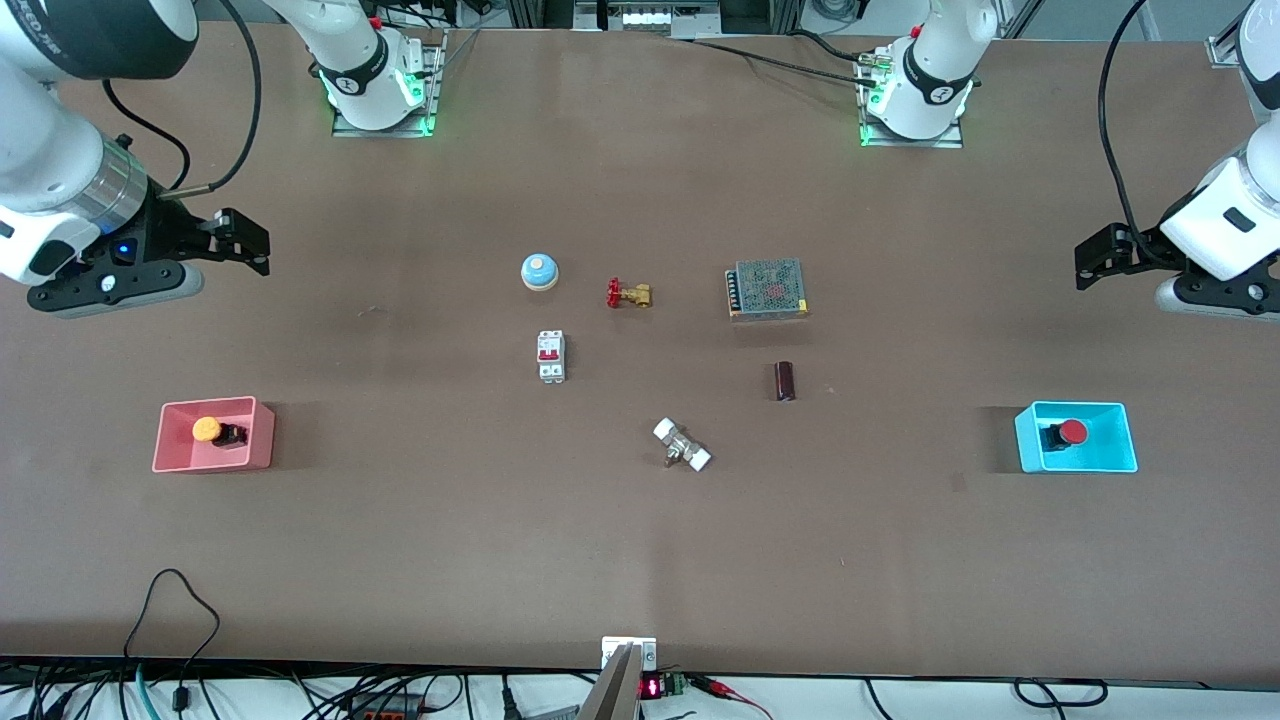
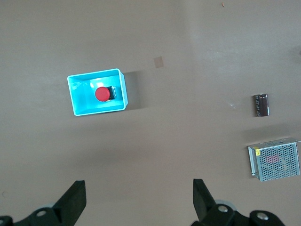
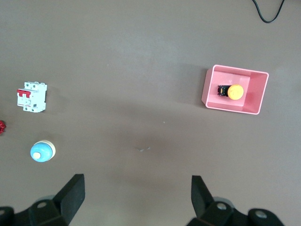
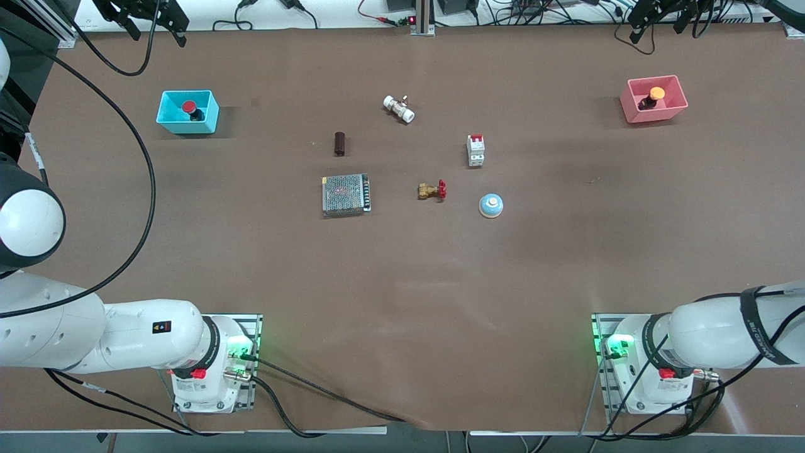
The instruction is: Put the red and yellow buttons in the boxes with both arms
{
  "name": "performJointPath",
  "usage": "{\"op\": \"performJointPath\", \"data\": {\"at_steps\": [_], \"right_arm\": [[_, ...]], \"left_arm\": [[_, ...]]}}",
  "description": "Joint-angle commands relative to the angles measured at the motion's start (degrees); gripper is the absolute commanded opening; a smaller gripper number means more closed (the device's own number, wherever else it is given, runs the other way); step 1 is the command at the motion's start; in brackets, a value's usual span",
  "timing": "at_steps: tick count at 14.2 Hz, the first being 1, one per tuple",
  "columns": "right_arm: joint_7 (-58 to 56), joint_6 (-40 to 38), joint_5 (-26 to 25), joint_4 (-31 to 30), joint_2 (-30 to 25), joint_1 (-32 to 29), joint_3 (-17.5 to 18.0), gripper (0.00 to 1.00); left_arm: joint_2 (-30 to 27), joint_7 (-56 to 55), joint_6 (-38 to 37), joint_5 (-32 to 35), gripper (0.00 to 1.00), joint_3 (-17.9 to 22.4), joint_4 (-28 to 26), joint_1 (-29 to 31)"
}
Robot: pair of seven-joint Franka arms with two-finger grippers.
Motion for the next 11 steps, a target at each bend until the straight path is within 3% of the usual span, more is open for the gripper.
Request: {"op": "performJointPath", "data": {"at_steps": [1,11], "right_arm": [[4.4,-1.5,-0.3,1.7,0.9,1.4,-0.7,1.0],[6.5,-1.5,-0.7,1.6,0.9,1.6,-0.7,1.0]], "left_arm": [[-1.0,-0.7,-0.5,1.1,1.0,-0.3,-0.3,0.2],[-1.1,-0.6,-0.7,1.0,1.0,-0.1,-0.3,0.2]]}}
